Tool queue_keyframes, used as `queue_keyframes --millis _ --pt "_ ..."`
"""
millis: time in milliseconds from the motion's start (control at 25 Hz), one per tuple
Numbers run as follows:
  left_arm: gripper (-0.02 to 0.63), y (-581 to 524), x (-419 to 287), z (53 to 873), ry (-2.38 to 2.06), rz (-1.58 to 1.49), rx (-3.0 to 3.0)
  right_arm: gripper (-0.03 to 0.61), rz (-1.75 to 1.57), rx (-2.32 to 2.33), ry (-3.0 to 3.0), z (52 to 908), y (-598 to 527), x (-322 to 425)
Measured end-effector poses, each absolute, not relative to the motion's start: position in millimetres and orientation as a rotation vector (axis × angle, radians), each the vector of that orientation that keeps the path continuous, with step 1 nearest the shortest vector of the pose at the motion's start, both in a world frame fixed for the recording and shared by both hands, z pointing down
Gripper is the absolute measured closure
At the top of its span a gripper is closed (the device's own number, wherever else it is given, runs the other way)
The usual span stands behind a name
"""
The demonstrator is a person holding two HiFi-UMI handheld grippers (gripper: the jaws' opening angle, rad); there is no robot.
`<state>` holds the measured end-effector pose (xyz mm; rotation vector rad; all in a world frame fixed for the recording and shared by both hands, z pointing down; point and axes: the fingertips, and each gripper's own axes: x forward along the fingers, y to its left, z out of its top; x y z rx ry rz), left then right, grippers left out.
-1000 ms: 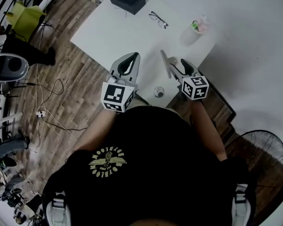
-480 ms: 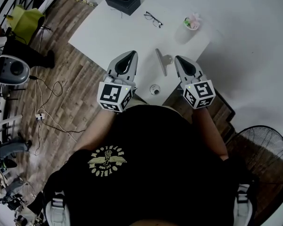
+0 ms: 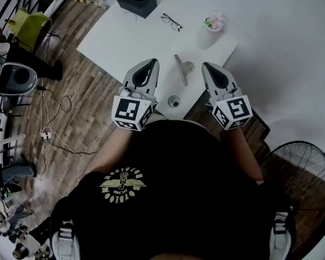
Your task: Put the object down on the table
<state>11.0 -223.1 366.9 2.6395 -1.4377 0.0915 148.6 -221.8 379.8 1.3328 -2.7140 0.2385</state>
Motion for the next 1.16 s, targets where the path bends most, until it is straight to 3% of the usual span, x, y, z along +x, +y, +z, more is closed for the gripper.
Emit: queue_keyframes --millis 400,1160 --pt "0.606 -211 16 354 -1.527 0.085 2.666 0.578 -0.012 1.376 -2.763 334 -208 165" --pt "0.607 -176 -2 337 -1.645 0.079 2.668 0.578 0.014 1.334 -2.820 333 -186 152"
